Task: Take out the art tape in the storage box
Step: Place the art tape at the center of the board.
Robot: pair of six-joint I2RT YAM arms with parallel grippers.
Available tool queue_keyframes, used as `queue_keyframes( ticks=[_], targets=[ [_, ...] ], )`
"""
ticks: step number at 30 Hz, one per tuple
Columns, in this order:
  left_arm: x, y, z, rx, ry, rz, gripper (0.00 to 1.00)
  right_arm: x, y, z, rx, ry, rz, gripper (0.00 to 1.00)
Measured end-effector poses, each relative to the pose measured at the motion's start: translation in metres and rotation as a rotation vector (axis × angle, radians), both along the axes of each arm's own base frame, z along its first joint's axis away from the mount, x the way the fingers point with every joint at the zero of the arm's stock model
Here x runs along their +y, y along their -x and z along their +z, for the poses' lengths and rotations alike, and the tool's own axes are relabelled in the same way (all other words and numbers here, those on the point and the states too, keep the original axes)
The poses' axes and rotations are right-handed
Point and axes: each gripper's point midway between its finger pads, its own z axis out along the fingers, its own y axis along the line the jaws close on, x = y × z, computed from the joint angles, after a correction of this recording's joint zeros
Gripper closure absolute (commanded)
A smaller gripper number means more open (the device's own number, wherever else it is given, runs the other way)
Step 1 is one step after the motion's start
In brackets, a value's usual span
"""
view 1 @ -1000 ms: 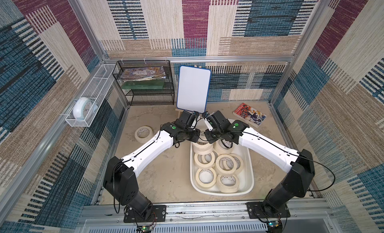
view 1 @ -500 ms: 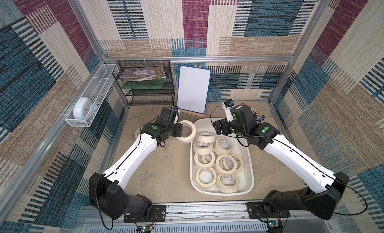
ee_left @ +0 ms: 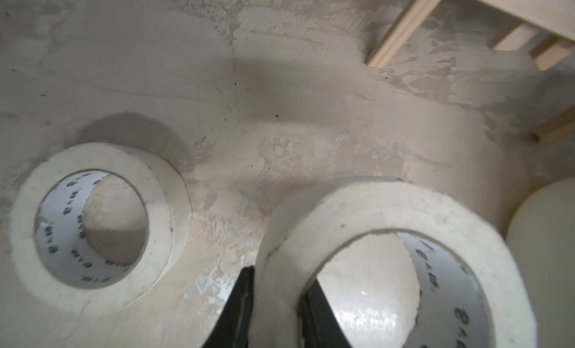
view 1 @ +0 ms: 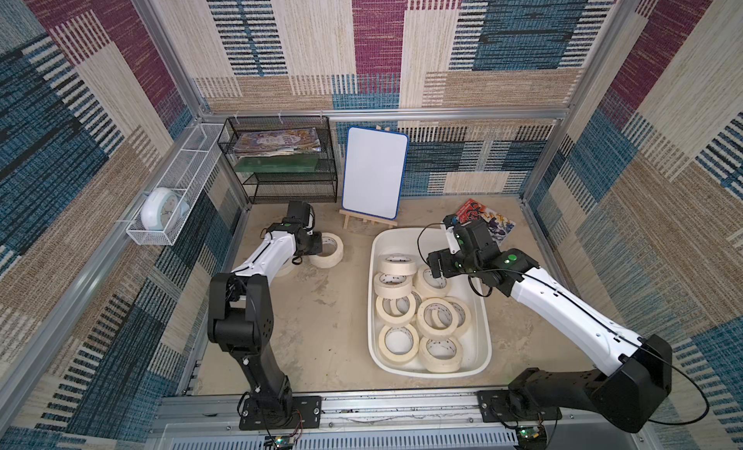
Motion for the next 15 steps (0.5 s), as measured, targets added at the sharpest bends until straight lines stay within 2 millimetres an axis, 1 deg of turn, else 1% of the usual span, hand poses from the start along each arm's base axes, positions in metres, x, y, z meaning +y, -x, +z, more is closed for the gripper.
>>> queue_keyframes(
  ticks=[1, 2, 4, 7, 11, 15],
  targets=[
    [0.003, -0.006, -0.011, 0.012, 0.012, 0.005, 1.00, -0.001, 0.000, -0.001, 0.003, -0.001, 0.000, 0.01],
    [0.005, -0.008, -0.018, 0.024, 0.025, 0.007, 1.00, -0.001, 0.000, -0.002, 0.004, -0.003, 0.001, 0.01],
    [0.014, -0.011, -0.036, 0.057, 0.027, 0.027, 1.00, -0.002, 0.000, -0.001, 0.002, -0.008, 0.003, 0.01],
    [0.026, -0.012, -0.054, 0.094, 0.000, 0.037, 1.00, -0.002, -0.003, 0.001, -0.007, -0.013, 0.001, 0.01],
    [0.036, -0.011, -0.059, 0.106, -0.020, 0.038, 1.00, -0.003, -0.004, 0.003, -0.012, -0.013, 0.000, 0.01],
    [0.057, -0.018, -0.062, 0.110, -0.021, 0.080, 1.00, -0.003, -0.004, 0.002, -0.010, -0.013, 0.002, 0.01]
  ],
)
